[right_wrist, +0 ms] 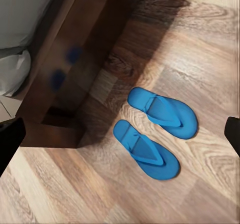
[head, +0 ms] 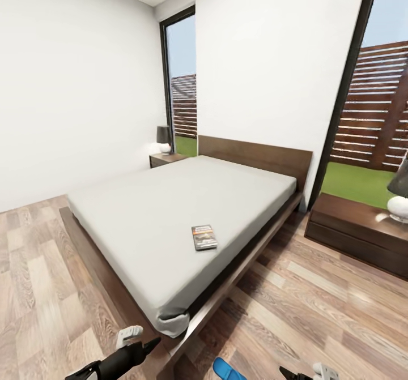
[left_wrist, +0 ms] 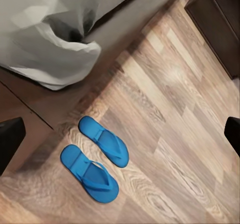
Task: In the bedroom, move the book from the bed onto either nightstand, and place the two sandals side by side next to the bed.
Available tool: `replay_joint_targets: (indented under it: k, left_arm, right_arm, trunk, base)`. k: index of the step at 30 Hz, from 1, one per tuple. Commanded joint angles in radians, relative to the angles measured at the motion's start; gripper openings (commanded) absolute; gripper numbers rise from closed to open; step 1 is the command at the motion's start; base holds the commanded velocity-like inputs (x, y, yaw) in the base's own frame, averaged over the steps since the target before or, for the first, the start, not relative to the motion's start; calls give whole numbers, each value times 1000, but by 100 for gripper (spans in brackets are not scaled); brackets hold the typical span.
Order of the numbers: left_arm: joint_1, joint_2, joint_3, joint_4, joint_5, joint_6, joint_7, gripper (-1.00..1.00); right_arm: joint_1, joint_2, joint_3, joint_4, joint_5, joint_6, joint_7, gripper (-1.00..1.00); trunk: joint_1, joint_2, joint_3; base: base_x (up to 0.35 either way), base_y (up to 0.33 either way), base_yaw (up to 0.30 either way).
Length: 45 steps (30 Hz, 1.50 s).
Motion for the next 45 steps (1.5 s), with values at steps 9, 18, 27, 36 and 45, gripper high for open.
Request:
replay_joint_targets:
  k: [9, 18, 27, 36, 45]
  left_arm:
    - [0, -43, -69, 20, -75, -114, 351, 100]
    - [80, -58, -92, 88, -212, -176, 435, 100]
    - [90, -59, -93, 89, -223, -178, 436, 100]
    - [90, -75, -92, 89, -221, -179, 437, 100]
    - [90, -85, -92, 89, -221, -179, 437, 100]
  right_arm:
    - [-1, 0, -3, 5, 2, -3, 3, 100]
    - [-1, 0, -6, 35, -10, -3, 2, 100]
    - [-1, -11, -8, 119, -11, -3, 6, 100]
    - [-1, -10, -7, 121, -6, -3, 5, 100]
    - [-1, -3, -7, 122, -4, -3, 2, 100]
  trunk:
    - [0, 0, 3]
    - [0, 0, 5]
    - [0, 0, 5]
    - [0, 0, 5]
    - [0, 0, 5]
  base:
    - [0, 0, -267]
    - [0, 0, -260]
    - [0, 0, -251]
    - [0, 0, -281]
    - [0, 0, -291]
